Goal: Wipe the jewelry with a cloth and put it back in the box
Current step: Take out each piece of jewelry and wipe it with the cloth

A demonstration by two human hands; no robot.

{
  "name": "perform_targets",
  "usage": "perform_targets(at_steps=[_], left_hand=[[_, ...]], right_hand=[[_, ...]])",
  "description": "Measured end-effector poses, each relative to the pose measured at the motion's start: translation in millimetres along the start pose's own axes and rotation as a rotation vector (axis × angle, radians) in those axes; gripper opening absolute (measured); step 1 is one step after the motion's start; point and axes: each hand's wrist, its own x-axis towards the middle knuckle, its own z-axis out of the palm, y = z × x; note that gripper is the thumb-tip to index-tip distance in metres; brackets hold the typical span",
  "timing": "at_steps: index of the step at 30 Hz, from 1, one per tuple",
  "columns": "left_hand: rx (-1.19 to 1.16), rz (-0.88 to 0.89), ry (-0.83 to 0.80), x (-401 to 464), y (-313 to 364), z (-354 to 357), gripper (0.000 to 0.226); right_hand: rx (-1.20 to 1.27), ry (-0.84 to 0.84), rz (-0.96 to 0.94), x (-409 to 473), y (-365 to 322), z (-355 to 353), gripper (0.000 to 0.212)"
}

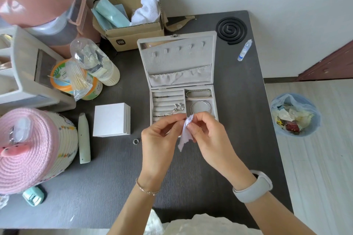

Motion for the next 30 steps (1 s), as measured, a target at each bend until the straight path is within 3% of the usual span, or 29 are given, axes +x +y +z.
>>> perform_targets(at_steps=[6, 10, 15, 18, 23, 26, 30], left_hand=[[0.204, 0.169, -0.195, 2.0, 3.9, -7.9, 0.034], [0.159, 0.127, -0.215, 5.8, 2.8, -11.6, 0.03], [0.136, 0.099, -0.295, 6.6, 2.1, -10.4, 0.031], [0.148, 0.115, -0.309, 5.3, 1.7, -9.0, 0.02], [0.392, 0.216, -0.316, 8.1, -20.0, -13.1, 0.021], [0.417, 0.132, -0.213, 5.0, -37.2, -20.9, 0.012], [0.497, -0.029, 0.155, 7.7, -73.5, -56.6, 0.009]], right_hand=[[0.138, -0.095, 0.07, -1.0, 0.8, -7.4, 0.011], [0.224, -0.121, 0.073, -3.8, 3.1, -12.7, 0.015], [0.308, -0.042, 0.114, -3.9, 2.4, -15.0, 0.014], [0.37, -0.032, 0.141, -6.2, 4.4, -11.2, 0.015], [0.655, 0.14, 0.334, -3.6, 14.9, -1.5, 0.021], [0.553, 0.209, 0.362, 1.8, 23.0, 1.5, 0.027], [0.358, 0.178, 0.334, 6.4, 31.5, -2.4, 0.021]])
